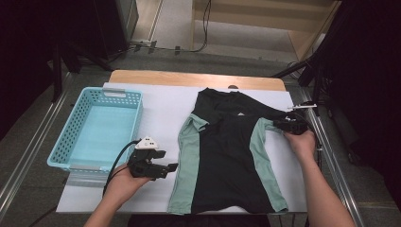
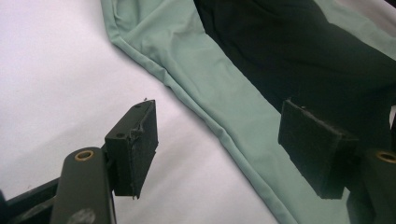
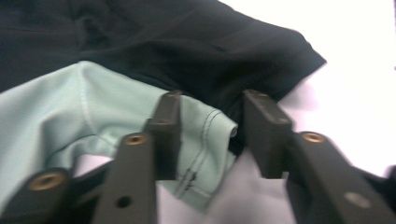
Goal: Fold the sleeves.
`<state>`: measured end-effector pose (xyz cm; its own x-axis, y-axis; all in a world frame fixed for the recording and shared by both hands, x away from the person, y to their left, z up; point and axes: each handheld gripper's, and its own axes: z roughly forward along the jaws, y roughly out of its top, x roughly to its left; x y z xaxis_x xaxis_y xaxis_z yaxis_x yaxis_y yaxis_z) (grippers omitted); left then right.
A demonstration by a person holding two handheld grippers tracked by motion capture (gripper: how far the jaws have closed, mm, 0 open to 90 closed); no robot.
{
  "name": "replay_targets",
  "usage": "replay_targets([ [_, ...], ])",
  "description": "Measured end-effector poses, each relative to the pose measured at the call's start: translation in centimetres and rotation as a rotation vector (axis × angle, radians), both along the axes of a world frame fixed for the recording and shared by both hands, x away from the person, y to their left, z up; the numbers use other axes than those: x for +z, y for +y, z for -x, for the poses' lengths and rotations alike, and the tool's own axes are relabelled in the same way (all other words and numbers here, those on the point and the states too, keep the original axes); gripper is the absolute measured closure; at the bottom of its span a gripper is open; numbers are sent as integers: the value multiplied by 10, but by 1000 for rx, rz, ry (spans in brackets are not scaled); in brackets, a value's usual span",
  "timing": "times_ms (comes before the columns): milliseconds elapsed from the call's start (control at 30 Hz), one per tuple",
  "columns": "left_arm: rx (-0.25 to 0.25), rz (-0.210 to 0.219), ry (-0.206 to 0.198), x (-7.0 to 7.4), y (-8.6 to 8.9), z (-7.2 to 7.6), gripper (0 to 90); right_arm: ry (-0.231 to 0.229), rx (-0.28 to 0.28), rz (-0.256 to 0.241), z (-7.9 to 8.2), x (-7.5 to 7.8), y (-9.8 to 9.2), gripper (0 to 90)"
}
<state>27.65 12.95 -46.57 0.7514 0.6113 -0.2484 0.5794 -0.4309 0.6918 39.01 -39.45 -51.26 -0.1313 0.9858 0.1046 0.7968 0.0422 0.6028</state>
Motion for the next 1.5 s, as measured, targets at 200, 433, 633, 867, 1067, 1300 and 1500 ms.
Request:
replay_targets([
  [200,1,7,1,0,0,1,295,32,-1,-50,0,2,2,784],
  [433,-2,7,1,1,2,1,295,28,-7,-85,2,10,0,793],
  [633,0,5,-2,1,2,1,295,-31,-8,-109,6,24,1,793],
  [867,1,5,-3,1,2,1,295,-56,8,-115,7,31,5,793],
  [1067,2,3,-2,1,2,1,295,-83,29,-122,8,38,10,792],
  [1300,2,4,-4,1,2,1,296,-101,52,-121,9,44,18,790],
  [1500,0,0,-2,1,2,1,295,-116,79,-112,10,48,26,789],
])
